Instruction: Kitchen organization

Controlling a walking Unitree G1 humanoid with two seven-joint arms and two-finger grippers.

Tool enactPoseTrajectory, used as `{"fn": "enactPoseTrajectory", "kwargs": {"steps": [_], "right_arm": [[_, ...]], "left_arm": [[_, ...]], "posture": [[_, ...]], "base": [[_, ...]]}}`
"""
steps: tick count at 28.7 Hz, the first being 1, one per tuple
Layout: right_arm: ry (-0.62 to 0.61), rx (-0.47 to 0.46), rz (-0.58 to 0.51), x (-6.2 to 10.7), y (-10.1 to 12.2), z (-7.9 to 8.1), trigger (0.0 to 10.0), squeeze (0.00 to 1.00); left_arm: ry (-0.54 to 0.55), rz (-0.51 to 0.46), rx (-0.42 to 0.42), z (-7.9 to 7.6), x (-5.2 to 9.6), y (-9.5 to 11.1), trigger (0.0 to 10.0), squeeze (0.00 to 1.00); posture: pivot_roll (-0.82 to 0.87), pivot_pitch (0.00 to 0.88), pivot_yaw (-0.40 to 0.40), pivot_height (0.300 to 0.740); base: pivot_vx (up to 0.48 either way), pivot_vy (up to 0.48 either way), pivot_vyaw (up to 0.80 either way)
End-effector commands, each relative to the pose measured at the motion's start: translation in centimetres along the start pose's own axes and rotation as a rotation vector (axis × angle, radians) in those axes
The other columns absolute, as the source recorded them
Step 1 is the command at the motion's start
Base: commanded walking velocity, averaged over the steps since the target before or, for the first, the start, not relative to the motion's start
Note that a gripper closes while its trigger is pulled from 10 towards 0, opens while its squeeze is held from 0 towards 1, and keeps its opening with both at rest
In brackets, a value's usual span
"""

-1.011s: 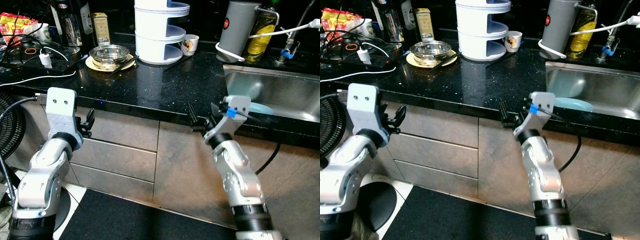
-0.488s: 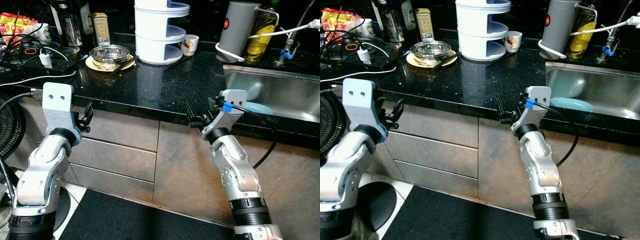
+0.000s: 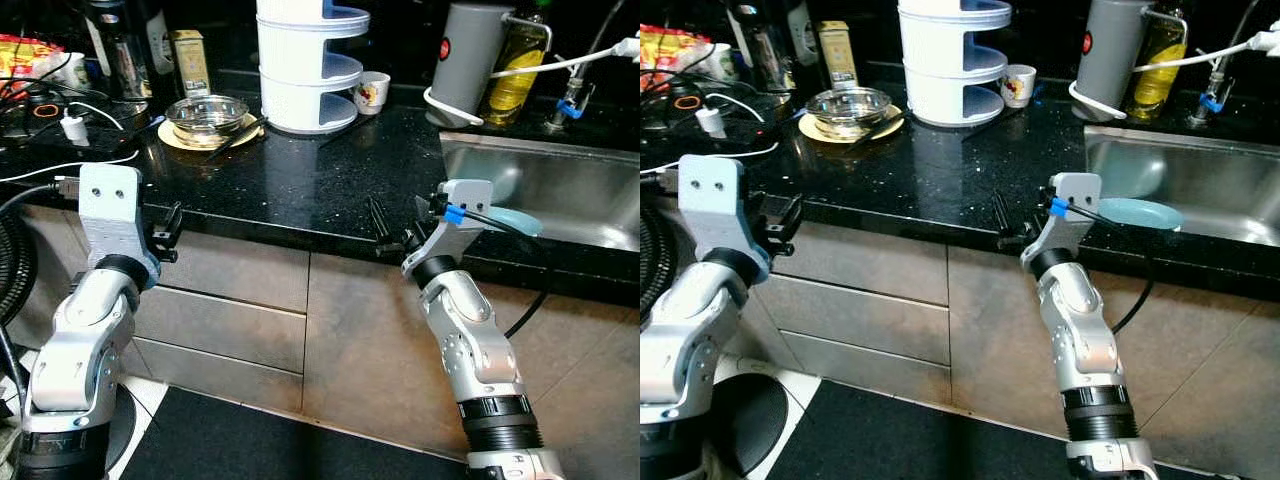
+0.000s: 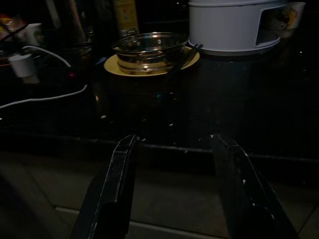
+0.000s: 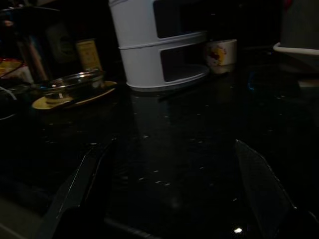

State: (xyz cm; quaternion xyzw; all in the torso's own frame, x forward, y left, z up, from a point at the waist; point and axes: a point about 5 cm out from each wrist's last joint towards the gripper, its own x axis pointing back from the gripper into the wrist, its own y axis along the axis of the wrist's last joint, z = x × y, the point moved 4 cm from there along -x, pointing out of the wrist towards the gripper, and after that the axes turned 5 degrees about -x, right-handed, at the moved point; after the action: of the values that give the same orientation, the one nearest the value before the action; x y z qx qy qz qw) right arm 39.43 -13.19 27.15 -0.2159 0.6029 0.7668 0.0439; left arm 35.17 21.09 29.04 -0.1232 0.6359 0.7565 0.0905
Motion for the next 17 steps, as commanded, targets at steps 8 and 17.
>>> {"fn": "enactPoseTrajectory", "kwargs": {"steps": [8, 17], "right_arm": [[0.003, 0.0, -0.002, -0.02, -0.13, 0.03, 10.0, 0.0], [0.001, -0.003, -0.004, -0.04, -0.17, 0.04, 10.0, 0.0]], "left_arm": [[0.002, -0.011, 0.005, 0.2, 0.17, 0.12, 10.0, 0.0], [0.002, -0.014, 0.004, 0.35, 0.16, 0.18, 10.0, 0.0]], "posture": [[0.06, 0.174, -0.026, 0.74], [0.07, 0.175, -0.025, 0.74]], "base": [[0.377, 0.0, 0.0], [0.375, 0.0, 0.0]]}}
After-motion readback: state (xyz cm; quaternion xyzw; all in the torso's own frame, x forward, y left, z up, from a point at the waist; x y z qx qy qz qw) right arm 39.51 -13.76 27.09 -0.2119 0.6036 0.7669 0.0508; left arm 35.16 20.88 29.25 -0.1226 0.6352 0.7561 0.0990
